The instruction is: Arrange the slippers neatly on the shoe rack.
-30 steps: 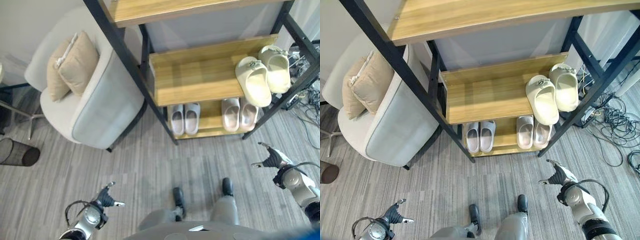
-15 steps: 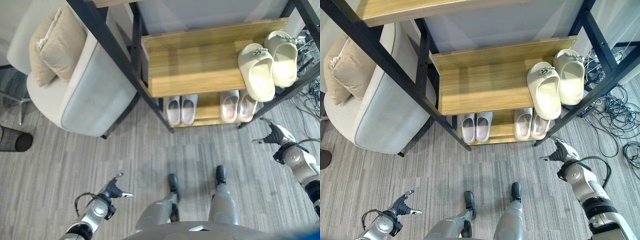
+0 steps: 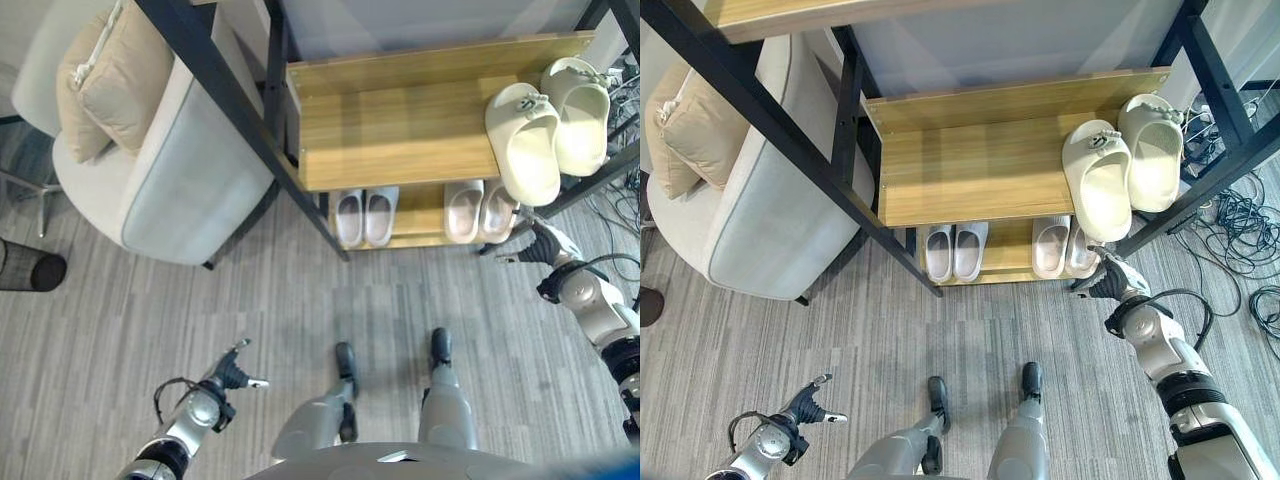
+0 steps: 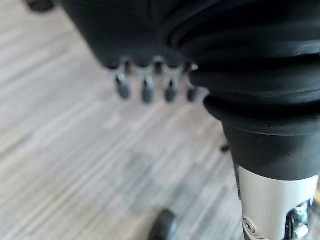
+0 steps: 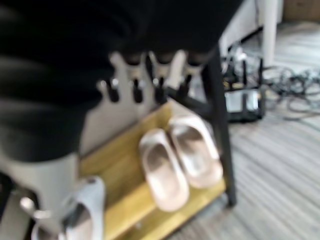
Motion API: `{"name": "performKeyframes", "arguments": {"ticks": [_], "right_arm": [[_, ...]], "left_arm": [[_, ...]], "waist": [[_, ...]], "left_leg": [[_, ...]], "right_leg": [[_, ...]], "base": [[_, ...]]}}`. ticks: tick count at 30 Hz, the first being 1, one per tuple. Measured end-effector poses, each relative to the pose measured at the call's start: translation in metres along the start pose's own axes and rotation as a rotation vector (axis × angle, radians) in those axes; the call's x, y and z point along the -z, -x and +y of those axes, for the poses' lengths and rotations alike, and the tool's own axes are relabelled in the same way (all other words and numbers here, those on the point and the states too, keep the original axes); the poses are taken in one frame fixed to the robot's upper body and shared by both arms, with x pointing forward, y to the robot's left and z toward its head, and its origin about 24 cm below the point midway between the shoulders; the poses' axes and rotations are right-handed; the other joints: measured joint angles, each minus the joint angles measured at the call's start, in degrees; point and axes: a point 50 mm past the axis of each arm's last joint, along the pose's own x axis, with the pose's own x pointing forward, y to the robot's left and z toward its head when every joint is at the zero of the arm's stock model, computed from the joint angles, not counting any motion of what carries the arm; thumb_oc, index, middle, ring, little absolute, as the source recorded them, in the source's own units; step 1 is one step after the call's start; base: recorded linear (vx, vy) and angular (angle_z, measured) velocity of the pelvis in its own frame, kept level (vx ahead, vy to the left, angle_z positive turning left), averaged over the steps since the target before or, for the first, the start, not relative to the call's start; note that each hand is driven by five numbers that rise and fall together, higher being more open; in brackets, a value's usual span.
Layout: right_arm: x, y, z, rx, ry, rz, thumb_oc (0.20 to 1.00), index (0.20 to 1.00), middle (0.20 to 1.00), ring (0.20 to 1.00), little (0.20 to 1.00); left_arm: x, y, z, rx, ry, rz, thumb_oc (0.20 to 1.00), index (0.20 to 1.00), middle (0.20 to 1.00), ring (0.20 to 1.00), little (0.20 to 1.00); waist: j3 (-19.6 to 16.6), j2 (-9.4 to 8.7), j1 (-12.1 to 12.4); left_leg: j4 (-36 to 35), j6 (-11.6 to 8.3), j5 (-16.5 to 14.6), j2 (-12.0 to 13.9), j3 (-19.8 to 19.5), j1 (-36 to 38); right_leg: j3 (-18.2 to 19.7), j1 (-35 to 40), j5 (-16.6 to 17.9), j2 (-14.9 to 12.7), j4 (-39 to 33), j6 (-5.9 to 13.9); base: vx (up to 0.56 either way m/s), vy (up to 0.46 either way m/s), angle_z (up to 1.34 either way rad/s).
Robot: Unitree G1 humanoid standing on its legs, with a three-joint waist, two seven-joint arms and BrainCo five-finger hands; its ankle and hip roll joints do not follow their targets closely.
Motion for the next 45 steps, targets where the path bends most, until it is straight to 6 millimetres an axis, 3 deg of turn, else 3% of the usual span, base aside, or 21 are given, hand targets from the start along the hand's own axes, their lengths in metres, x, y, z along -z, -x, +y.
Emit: {"name": "performKeyframes", "arguments": {"ticks": [7, 14, 22, 45], "right_arm": [[-0.001, 0.000, -0.001, 0.003, -0.009, -0.001, 1.000, 1.000, 1.000, 1.000, 1.000], [0.004, -0.010, -0.010, 0.029, -0.151, 0.053, 1.000, 1.000, 1.000, 1.000, 1.000], [0.005, -0.019, -0.018, 0.035, -0.178, 0.095, 1.000, 1.000, 1.000, 1.000, 1.000], [0.001, -0.024, -0.014, 0.022, -0.199, 0.104, 1.000, 1.000, 1.000, 1.000, 1.000]], "left_arm": [[-0.001, 0.000, 0.000, 0.000, -0.001, -0.002, 1.000, 1.000, 1.000, 1.000, 1.000], [-0.001, 0.001, -0.009, 0.046, -0.039, -0.008, 1.000, 1.000, 1.000, 1.000, 1.000], [0.003, 0.001, -0.012, 0.058, -0.040, 0.012, 1.000, 1.000, 1.000, 1.000, 1.000], [0.005, 0.001, -0.012, 0.057, -0.012, 0.026, 1.000, 1.000, 1.000, 1.000, 1.000]], "waist": [[-0.24, -0.42, 0.04], [-2.25, -1.24, 0.26], [-2.49, -1.02, 0.48], [-2.67, -0.70, 1.83]], "left_leg": [[0.00, 0.00, 0.00, 0.02, -0.07, -0.05], [0.01, -0.14, 0.21, 0.12, -0.19, -1.53], [0.01, -0.24, 0.30, 0.27, -0.37, -1.75], [0.01, -0.46, 0.61, 0.47, -1.07, -2.10]], "right_leg": [[0.01, -0.05, 0.00, 0.02, 0.00, -0.01], [0.00, -1.44, 0.13, 0.13, 0.01, -0.18], [-0.07, -1.56, 0.17, 0.27, -0.01, -0.23], [-0.85, -1.43, 0.31, 0.44, -0.20, -0.44]], "base": [[0.00, -0.003, 0.00], [0.00, 0.000, 0.00], [0.02, -0.001, 0.00], [0.00, 0.001, 0.01]]}}
